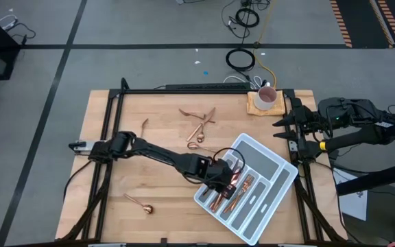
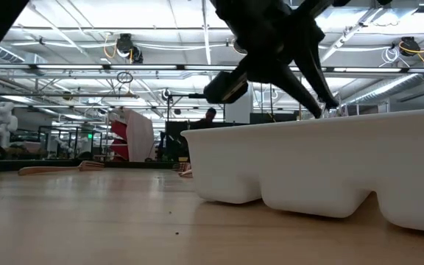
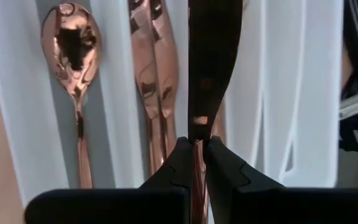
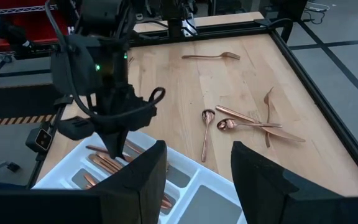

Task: Sort silverware
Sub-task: Put the gold table knife into the cutlery tray with the other gold table knives

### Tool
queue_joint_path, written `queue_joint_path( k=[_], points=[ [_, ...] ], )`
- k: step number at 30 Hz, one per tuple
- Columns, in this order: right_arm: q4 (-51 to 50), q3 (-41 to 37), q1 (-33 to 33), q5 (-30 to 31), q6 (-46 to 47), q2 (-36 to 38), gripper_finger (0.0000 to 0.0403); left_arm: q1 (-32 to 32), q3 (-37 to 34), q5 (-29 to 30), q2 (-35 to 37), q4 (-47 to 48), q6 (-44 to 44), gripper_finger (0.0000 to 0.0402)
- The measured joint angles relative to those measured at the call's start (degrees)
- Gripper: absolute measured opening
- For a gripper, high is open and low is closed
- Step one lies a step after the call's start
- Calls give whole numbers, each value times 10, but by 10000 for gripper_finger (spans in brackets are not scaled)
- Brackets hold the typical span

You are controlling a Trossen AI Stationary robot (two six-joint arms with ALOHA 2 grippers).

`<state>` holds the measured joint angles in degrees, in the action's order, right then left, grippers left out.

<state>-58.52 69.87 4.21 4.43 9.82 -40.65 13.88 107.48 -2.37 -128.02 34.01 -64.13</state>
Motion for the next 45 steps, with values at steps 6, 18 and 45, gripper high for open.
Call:
queue_joint_path(
  k=[6,18,45],
  points=[
    [0,0,0,0,0,0,167,-1,0,27,-7,16,17,22],
    [4,0,0,0,6,0,167,-1,0,25,-22,11,31,22],
    [4,0,0,1,0,0,167,0,0,-6,-22,9,91,49]
  ],
)
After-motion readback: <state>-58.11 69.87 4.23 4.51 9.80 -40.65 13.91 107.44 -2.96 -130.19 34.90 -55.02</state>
